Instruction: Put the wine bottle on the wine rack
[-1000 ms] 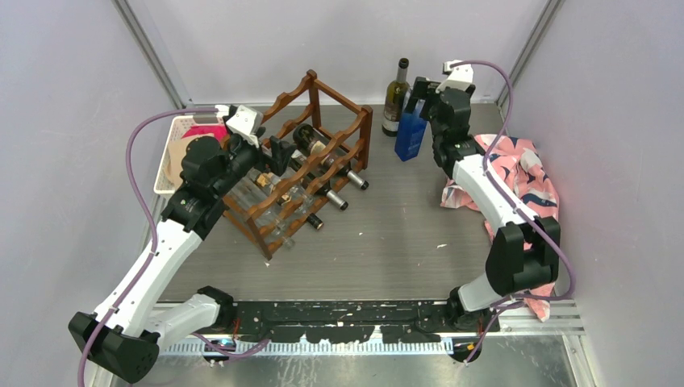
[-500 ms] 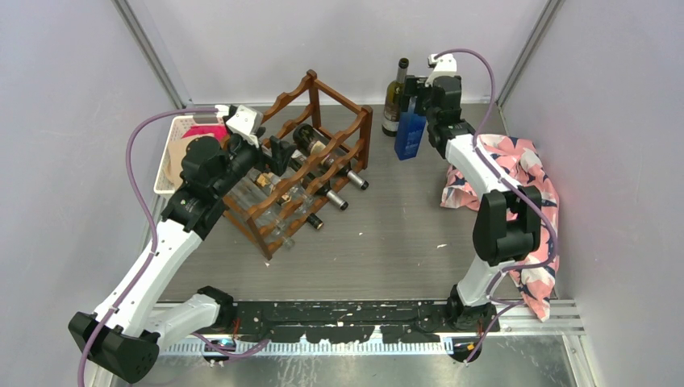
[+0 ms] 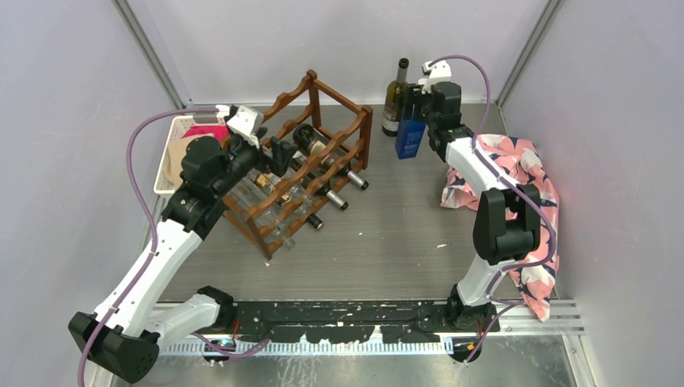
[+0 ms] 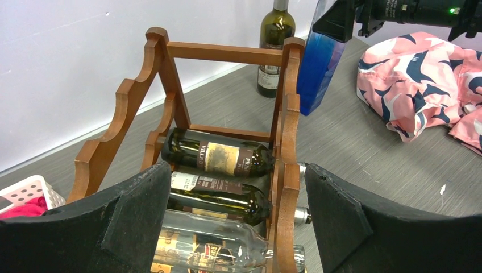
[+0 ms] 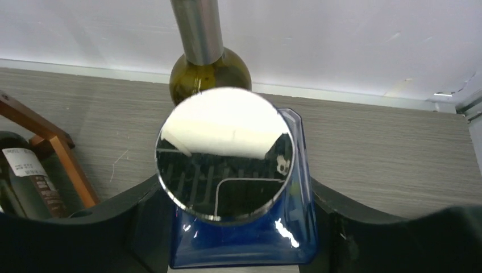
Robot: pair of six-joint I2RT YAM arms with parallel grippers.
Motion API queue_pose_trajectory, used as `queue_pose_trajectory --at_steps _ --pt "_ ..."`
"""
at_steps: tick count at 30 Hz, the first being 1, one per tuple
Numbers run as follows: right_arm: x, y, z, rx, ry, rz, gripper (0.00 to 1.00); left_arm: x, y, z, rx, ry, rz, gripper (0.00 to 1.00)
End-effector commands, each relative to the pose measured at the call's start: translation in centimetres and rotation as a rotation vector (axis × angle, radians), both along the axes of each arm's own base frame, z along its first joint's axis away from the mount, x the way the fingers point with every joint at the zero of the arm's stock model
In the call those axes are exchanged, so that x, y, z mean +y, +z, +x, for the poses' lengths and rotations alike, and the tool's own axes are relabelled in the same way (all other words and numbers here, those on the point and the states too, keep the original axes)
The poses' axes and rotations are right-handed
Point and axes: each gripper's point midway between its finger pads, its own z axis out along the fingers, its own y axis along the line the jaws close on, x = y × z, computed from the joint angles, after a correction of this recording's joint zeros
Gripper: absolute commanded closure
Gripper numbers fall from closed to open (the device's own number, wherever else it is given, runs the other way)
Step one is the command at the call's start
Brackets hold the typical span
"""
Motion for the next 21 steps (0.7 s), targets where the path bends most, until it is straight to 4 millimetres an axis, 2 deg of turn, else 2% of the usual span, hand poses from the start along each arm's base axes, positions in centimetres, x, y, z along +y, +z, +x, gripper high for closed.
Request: queue_pose_trajectory --at_steps 1,4,8,10,11,14,19,21 --pt "-0.5 5.2 -2.5 -0.110 -0.002 0.034 0.90 -0.7 1.8 -0.1 -0.057 -0.036 -0.042 0.14" --pt "-0.4 6.6 -5.0 -0.115 0.000 0.095 0.99 -1.4 1.6 -0.4 -0.052 -0.076 -0.038 0.13" --pt "-0.6 8.4 -9.0 -0.117 -0.018 0.215 0.99 -2.8 2.6 -1.7 -0.087 -0.165 -0.047 0.12" --pt "-1.0 9.8 -11.7 -0.130 -0.028 0.285 0.99 -4.1 2.7 -2.5 -0.101 -0.234 -0.052 0.04" --pt "-0.5 10.0 -12.9 -0.125 0.000 0.319 0.99 -4.7 2.6 -2.8 -0.090 -0.267 -0.062 0.01" --pt "0.0 10.4 -16.4 -0.100 0.031 0.397 0.99 -6.5 2.8 -4.1 -0.017 -0.383 -0.147 0.00" --pt "1.0 10.8 -21.4 -0.071 0.093 0.509 0.99 -8.9 3.9 -8.0 0.167 -0.581 -0.286 0.05" --pt "1.6 10.5 -23.0 -0.059 0.124 0.561 0.99 -10.5 3.9 -10.5 0.184 -0.646 -0.281 0.06"
